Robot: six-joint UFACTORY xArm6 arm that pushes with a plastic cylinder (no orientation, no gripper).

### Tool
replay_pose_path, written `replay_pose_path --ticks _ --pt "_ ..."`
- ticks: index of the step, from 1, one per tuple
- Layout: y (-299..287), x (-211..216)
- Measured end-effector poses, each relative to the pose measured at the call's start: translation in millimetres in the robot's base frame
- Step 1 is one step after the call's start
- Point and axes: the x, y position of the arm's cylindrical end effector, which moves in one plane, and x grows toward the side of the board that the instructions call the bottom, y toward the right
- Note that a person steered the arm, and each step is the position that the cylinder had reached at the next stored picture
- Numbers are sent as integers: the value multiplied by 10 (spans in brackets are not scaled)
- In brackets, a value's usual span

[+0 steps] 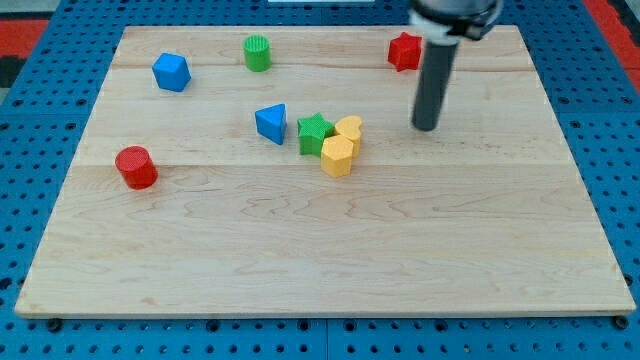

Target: Push red star into the green star and yellow heart

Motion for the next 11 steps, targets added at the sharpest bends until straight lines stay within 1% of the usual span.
replay_pose_path --ticks 1,2,3,4,5,6,7,8,10,11 --pt "276 -533" --pt "283 -1011" --pt "127 -1395" --pt "-215 -1511" --pt "-365 -1408" --pt "-367 -1229" --pt "-211 -1059" --pt "-219 -820" --pt "-568 -419" --pt "-561 -314"
